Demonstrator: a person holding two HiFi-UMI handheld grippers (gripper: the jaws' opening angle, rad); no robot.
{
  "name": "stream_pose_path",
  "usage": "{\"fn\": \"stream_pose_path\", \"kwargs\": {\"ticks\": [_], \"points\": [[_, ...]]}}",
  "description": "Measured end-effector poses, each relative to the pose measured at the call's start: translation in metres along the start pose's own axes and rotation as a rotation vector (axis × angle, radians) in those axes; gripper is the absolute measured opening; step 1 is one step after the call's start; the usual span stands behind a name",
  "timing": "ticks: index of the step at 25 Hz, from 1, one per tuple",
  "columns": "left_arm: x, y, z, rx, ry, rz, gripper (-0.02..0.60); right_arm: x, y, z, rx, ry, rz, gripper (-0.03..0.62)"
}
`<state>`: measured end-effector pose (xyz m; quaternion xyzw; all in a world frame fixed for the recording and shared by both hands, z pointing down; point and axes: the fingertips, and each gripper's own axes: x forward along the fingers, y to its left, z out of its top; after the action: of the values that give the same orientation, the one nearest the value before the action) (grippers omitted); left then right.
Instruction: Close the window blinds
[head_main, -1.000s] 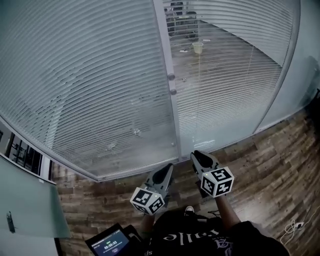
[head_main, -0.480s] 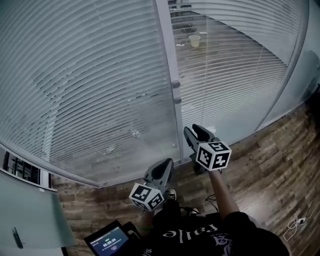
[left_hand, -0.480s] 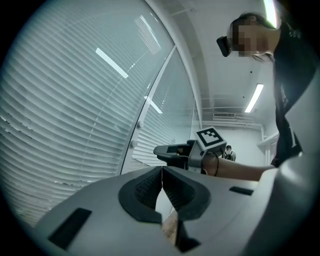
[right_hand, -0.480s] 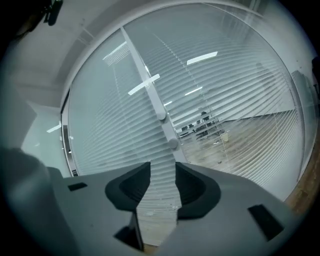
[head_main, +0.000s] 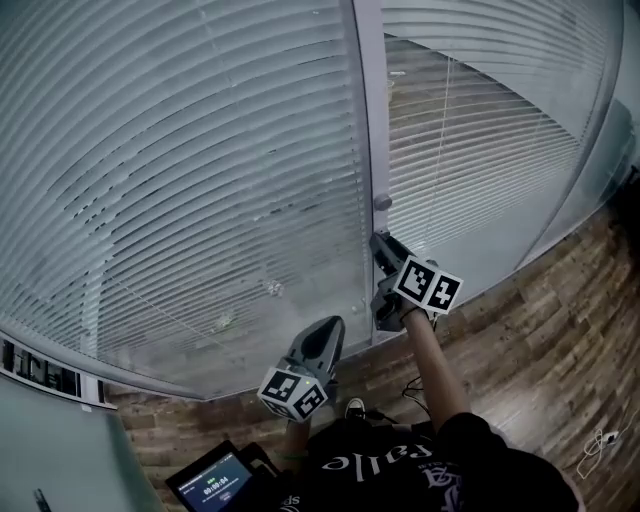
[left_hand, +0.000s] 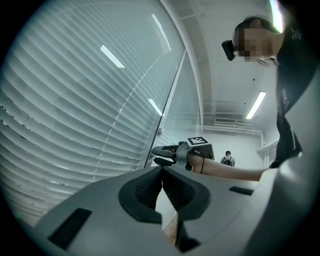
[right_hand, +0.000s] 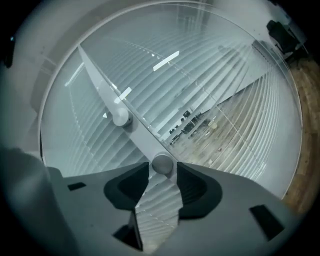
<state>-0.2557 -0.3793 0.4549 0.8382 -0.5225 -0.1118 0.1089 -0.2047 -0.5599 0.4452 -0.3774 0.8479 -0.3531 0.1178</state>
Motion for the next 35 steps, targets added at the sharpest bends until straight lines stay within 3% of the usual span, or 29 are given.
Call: {"fn": "stream_pose_path", "kwargs": {"ticks": [3, 4, 5, 6, 7, 10, 11, 12, 13, 14, 19, 21, 22, 24, 25, 28, 29, 30, 31, 32, 35], "points": [[0.008, 0.018, -0.002, -0.030, 0.001, 0.003, 0.006, 0.010, -0.003, 0.005, 0.128, -0.038, 0.051, 0.155], [0.011, 0.021, -0.003, -0.035, 0.003, 0.002, 0.006, 0.010, -0.004, 0.007, 0.119, -0.038, 0.055, 0.148], [0.014, 0.022, -0.005, -0.036, 0.008, 0.001, 0.006, 0.010, -0.004, 0.007, 0.042, -0.029, 0.035, 0.137], [0.016, 0.023, -0.006, -0.036, 0.016, 0.000, 0.006, 0.010, -0.005, 0.007, -0.117, -0.011, -0.011, 0.136], [0.018, 0.023, -0.008, -0.034, 0.024, -0.003, 0.006, 0.009, -0.004, 0.007, -0.354, 0.016, -0.078, 0.135], [0.024, 0.020, -0.012, -0.026, 0.044, -0.012, 0.006, 0.008, 0.003, 0.005, -1.201, 0.106, -0.281, 0.133], [0.024, 0.019, -0.014, -0.023, 0.048, -0.015, 0.006, 0.007, 0.004, 0.003, -1.375, 0.120, -0.310, 0.133], [0.023, 0.018, -0.017, -0.022, 0.052, -0.017, 0.006, 0.007, 0.005, 0.000, -1.450, 0.122, -0.315, 0.133], [0.022, 0.017, -0.019, -0.022, 0.054, -0.018, 0.005, 0.005, 0.006, -0.003, -1.429, 0.115, -0.305, 0.133], [0.020, 0.016, -0.022, -0.024, 0.054, -0.019, 0.006, 0.003, 0.006, -0.005, -1.328, 0.102, -0.284, 0.133], [0.026, 0.015, -0.021, -0.044, 0.053, -0.020, 0.006, 0.000, 0.004, 0.006, -0.470, 0.012, -0.109, 0.136], [0.028, 0.016, -0.021, -0.052, 0.055, -0.016, 0.006, 0.001, 0.000, 0.013, -0.280, -0.013, -0.067, 0.135], [0.028, 0.016, -0.023, -0.056, 0.057, -0.014, 0.006, 0.002, -0.001, 0.013, -0.261, -0.007, -0.060, 0.135], [0.026, 0.016, -0.025, -0.059, 0.062, -0.014, 0.006, 0.002, 0.000, 0.011, -0.403, 0.032, -0.081, 0.135], [0.026, 0.017, -0.026, -0.059, 0.064, -0.013, 0.006, 0.003, 0.002, 0.010, -0.560, 0.055, -0.109, 0.135], [0.026, 0.017, -0.029, -0.054, 0.069, -0.011, 0.006, 0.003, 0.012, 0.000, -1.217, 0.111, -0.221, 0.135], [0.026, 0.017, -0.030, -0.050, 0.071, -0.009, 0.006, 0.003, 0.013, -0.003, -1.387, 0.120, -0.246, 0.135], [0.026, 0.017, -0.030, -0.047, 0.075, -0.008, 0.005, 0.003, 0.014, -0.005, -1.473, 0.119, -0.256, 0.135], [0.027, 0.017, -0.030, -0.044, 0.078, -0.006, 0.006, 0.004, 0.014, -0.003, -1.462, 0.109, -0.251, 0.135], [0.028, 0.017, -0.029, -0.044, 0.080, -0.004, 0.006, 0.004, 0.013, 0.000, -1.367, 0.097, -0.237, 0.135], [0.026, 0.017, -0.027, -0.052, 0.079, 0.004, 0.006, 0.001, 0.006, 0.002, -0.856, 0.096, -0.177, 0.136]]}}
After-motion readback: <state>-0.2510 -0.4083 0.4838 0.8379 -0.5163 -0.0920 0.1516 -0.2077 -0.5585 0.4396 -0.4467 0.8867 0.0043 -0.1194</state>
